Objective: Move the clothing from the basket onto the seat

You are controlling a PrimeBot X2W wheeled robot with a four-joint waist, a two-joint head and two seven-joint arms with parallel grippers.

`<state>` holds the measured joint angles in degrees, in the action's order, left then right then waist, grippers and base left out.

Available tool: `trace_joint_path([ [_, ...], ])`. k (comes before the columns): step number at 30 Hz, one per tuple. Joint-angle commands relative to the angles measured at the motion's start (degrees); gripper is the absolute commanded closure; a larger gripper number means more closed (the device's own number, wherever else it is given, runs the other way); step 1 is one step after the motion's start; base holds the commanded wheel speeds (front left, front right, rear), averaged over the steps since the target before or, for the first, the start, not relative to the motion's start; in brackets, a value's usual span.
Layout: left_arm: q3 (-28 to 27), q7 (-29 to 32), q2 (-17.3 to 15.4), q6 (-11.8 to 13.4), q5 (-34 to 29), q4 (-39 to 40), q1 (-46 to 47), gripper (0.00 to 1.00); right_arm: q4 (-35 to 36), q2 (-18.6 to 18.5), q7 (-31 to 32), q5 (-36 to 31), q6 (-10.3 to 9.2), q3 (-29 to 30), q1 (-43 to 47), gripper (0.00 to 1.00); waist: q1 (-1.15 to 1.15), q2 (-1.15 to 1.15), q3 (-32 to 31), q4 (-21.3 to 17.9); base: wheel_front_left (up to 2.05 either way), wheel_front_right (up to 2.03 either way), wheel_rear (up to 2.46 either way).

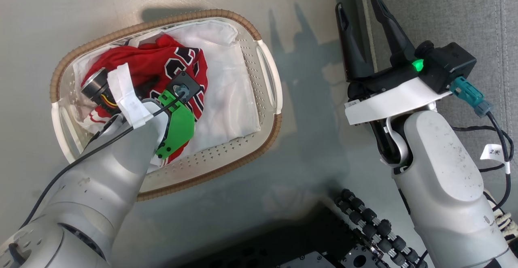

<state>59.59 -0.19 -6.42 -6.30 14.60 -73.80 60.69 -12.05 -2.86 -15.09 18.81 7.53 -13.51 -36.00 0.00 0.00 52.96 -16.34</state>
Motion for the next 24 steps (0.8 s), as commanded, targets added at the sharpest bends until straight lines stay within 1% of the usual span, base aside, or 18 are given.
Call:
trace_joint_path([
  [1, 0.26, 0.61, -0.8, 0.09, 0.4, -0.18, 0.64, 0.0, 0.34, -0.14, -0.12, 0.48, -0.08, -0.14, -0.91, 0.0, 0.0, 0.0, 0.45, -0.09, 0.0, 0.0, 0.0],
  [8, 0.98, 1.43, -1.64, 0.14, 0.5, -0.25, 0.75, 0.0, 0.59, -0.14, -0.12, 0.9, -0.08, -0.17, -1.18, 0.0, 0.0, 0.0, 1.32, -0.36, 0.0, 0.0, 0.0],
  [17, 1.53, 3.16, -3.49, -0.74, 1.79, -0.31, 1.21, 0.0, 0.62, -0.14, -0.12, 1.47, -0.08, 0.05, -1.63, 0.0, 0.0, 0.0, 2.37, -0.77, 0.0, 0.0, 0.0],
  [18, 1.84, 3.61, -3.71, -0.93, 1.71, -0.3, 1.23, 0.15, 0.58, -0.15, -0.12, 1.52, -0.08, 0.06, -1.67, 0.0, 0.0, 0.0, 2.43, -0.8, 0.0, 0.0, 0.0],
  [19, 2.01, 3.57, -3.79, -1.03, 1.91, -0.31, 1.32, 0.58, 0.58, -0.14, -0.12, 1.54, -0.08, 0.08, -1.69, 0.0, 0.0, 0.0, 2.47, -0.8, 0.0, 0.0, 0.0],
  [20, 2.09, 3.35, -3.93, -1.14, 2.35, -0.3, 1.43, 0.97, 0.53, -0.14, -0.12, 1.58, -0.08, 0.13, -1.73, 0.0, 0.0, 0.0, 2.5, -0.8, 0.0, 0.0, 0.0],
  [21, 2.26, 3.5, -4.17, -1.08, 2.47, -0.31, 1.45, 1.0, 0.49, -0.14, -0.12, 1.59, -0.08, 0.17, -1.78, 0.0, 0.0, 0.0, 2.51, -0.78, 0.0, 0.0, 0.0],
  [24, 2.09, 3.26, -3.92, -1.18, 4.82, 0.0, 0.58, 1.0, 0.24, -0.15, -0.12, 1.67, -0.08, 0.14, -1.97, 0.0, 0.0, 0.0, 2.42, -0.68, 0.0, 0.0, 0.0],
])
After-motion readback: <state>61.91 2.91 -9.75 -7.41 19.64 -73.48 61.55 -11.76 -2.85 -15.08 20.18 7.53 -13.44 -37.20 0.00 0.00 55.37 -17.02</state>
